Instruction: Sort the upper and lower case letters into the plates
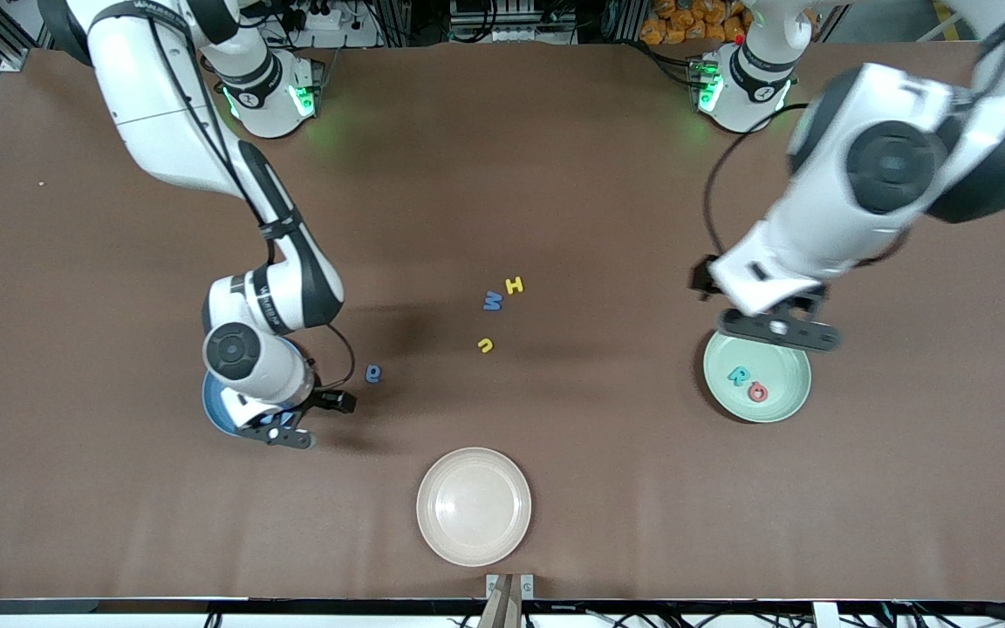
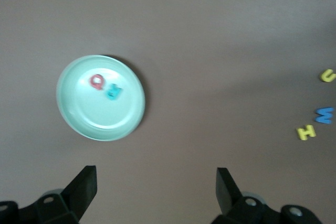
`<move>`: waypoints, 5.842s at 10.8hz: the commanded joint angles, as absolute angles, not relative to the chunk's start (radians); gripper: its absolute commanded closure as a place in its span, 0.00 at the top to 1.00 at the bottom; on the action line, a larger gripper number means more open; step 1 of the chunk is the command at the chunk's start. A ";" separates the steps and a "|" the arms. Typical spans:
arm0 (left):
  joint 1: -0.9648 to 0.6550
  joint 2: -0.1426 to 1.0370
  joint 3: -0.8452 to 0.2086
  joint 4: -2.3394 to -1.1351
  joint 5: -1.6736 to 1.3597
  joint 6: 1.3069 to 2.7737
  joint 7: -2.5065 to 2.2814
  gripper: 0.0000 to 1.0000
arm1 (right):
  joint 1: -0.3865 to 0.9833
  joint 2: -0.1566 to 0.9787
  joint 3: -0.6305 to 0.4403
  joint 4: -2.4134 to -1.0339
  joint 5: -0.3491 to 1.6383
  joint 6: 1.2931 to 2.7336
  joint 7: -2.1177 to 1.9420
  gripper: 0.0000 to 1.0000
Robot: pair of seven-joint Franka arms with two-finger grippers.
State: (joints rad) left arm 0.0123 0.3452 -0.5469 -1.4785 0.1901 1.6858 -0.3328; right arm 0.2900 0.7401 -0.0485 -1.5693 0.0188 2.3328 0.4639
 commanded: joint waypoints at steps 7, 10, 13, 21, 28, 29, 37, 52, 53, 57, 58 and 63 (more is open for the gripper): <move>-0.250 0.469 -0.540 -1.678 0.156 2.044 -0.701 1.00 | 0.276 0.784 -0.037 -1.577 0.031 2.461 0.456 1.00; -0.302 0.524 -0.538 -1.767 0.163 2.186 -0.786 1.00 | 0.268 0.793 -0.037 -1.577 0.032 2.462 0.456 1.00; -0.360 0.610 -0.535 -1.767 0.175 2.265 -0.882 1.00 | 0.270 0.801 -0.035 -1.577 0.034 2.462 0.454 1.00; -0.391 0.716 -0.519 -1.753 0.256 2.350 -0.994 0.94 | 0.270 0.804 -0.022 -1.575 0.049 2.450 0.457 1.00; -0.491 0.768 -0.423 -1.706 0.256 2.365 -1.014 0.81 | 0.252 0.802 -0.017 -1.555 0.080 2.430 0.451 1.00; -0.491 0.779 -0.419 -1.692 0.258 2.365 -1.014 0.80 | 0.250 0.802 -0.017 -1.554 0.080 2.430 0.445 1.00; -0.491 0.804 -0.393 -1.671 0.259 2.365 -0.994 0.72 | 0.235 0.741 -0.018 -1.416 0.080 2.195 0.442 1.00; -0.508 0.782 -0.393 -1.671 0.278 2.365 -1.000 0.00 | 0.304 0.749 -0.002 -1.430 0.075 2.293 0.353 1.00; -0.503 0.766 -0.393 -1.667 0.278 2.361 -1.005 0.00 | 0.301 0.749 -0.002 -1.436 0.075 2.296 0.350 1.00; -0.393 0.643 -0.393 -1.669 0.279 2.297 -0.954 0.00 | 0.301 0.749 -0.002 -1.439 0.075 2.295 0.350 1.00; -0.344 0.618 -0.394 -1.670 0.278 2.287 -0.904 0.00 | 0.301 0.749 -0.002 -1.439 0.075 2.295 0.350 1.00; -0.080 0.568 -0.402 -1.671 0.268 2.212 -0.561 0.00 | 0.313 0.747 -0.002 -1.447 0.069 2.295 0.348 1.00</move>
State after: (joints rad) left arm -0.1387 0.5920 -0.3870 -1.6449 0.2548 2.2419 -0.6348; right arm 0.3087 0.7540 -0.0046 -1.4370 0.0615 2.2919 0.3644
